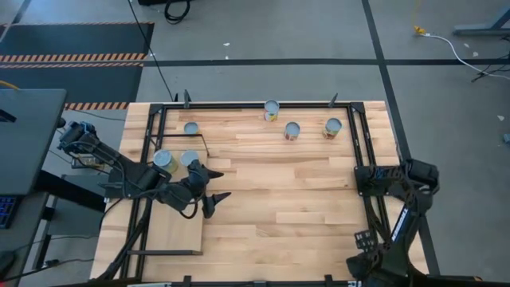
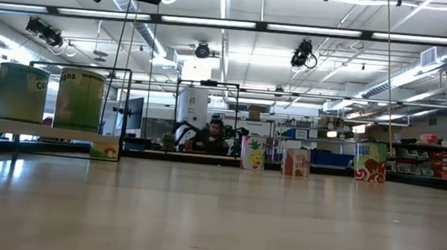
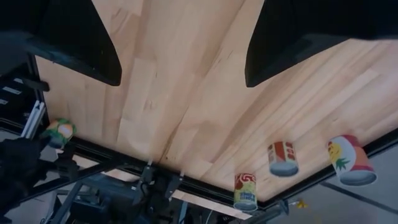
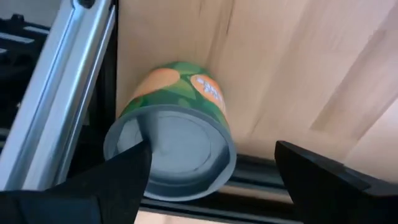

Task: Pick and place cans onto a shelf
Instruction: Put the canned peaches on the shelf

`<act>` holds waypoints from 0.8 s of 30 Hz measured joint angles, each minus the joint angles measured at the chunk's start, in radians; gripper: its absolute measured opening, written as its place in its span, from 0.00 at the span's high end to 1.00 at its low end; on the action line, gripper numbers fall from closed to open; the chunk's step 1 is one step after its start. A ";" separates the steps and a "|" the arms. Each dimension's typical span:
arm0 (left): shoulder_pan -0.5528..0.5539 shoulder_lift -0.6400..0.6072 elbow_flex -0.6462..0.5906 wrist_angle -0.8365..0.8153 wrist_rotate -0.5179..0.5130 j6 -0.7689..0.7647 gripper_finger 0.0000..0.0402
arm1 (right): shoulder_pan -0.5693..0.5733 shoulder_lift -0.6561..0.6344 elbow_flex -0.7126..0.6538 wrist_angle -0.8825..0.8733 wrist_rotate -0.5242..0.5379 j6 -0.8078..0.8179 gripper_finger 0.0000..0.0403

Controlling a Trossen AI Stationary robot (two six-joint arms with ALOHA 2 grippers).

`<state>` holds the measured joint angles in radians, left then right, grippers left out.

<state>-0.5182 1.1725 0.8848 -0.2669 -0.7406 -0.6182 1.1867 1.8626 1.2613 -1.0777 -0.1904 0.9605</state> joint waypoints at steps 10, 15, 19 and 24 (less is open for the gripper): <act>-0.007 0.005 0.000 0.002 0.000 0.002 0.14 | -0.226 -0.015 0.000 0.059 0.207 -0.356 0.14; -0.037 0.006 0.000 0.000 0.033 0.010 0.14 | -0.415 -0.003 0.002 0.249 0.281 -0.610 0.14; -0.075 0.006 0.000 0.002 0.042 0.033 0.14 | -0.562 -0.002 -0.003 0.454 0.307 -0.785 0.14; -0.119 0.021 0.000 0.013 0.084 0.062 0.14 | -0.730 0.004 -0.005 0.616 0.397 -0.939 0.14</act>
<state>-0.6369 1.1932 0.8848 -0.2544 -0.6570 -0.5564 0.4565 1.8668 1.2564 -0.4622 0.2070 0.0220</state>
